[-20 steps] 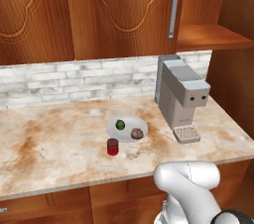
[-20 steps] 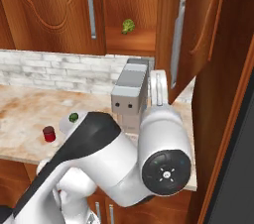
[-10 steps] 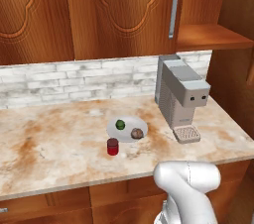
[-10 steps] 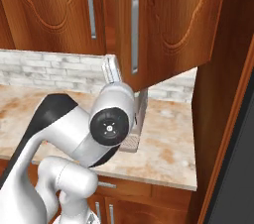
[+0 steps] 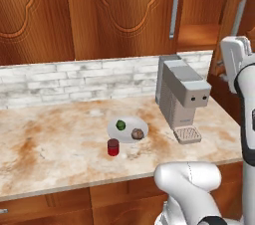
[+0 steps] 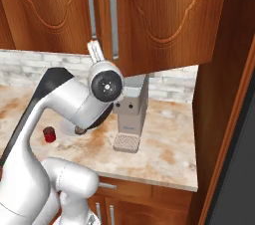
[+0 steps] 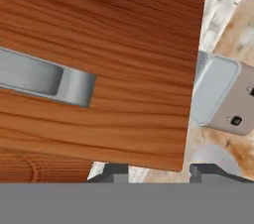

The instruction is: Pick the avocado and bread from the counter and place them on the plate. Then pick the jam from the cabinet and place it next to the plate. Lastly close the cabinet door.

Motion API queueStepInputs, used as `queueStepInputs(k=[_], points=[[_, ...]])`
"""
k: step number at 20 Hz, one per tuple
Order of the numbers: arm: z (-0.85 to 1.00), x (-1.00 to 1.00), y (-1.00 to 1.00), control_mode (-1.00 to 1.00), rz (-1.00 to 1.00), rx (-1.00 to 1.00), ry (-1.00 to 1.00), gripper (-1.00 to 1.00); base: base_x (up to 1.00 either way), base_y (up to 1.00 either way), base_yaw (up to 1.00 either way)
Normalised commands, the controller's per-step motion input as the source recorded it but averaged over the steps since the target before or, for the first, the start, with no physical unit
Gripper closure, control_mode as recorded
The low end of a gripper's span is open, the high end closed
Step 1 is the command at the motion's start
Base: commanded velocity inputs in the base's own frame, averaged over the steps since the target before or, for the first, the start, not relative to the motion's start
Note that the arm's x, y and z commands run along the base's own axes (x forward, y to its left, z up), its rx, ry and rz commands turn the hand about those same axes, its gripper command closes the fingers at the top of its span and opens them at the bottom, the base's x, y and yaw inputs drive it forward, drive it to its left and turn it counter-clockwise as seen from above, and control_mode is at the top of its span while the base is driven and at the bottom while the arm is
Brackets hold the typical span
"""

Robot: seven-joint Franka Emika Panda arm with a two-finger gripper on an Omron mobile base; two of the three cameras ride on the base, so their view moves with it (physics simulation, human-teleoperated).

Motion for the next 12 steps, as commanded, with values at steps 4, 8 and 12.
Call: queueStepInputs(k=[4,8,12], points=[[0.55,1.00,0.00,-1.00,0.17,0.00,-0.05,-1.00,0.00,0.00,0.00],[0.36,1.00,0.00,-1.00,0.16,0.00,-0.15,-1.00,0.00,0.00,0.00],[0.03,1.00,0.03,-1.00,0.10,-0.04,-0.20,-1.00,0.00,0.00,0.00]])
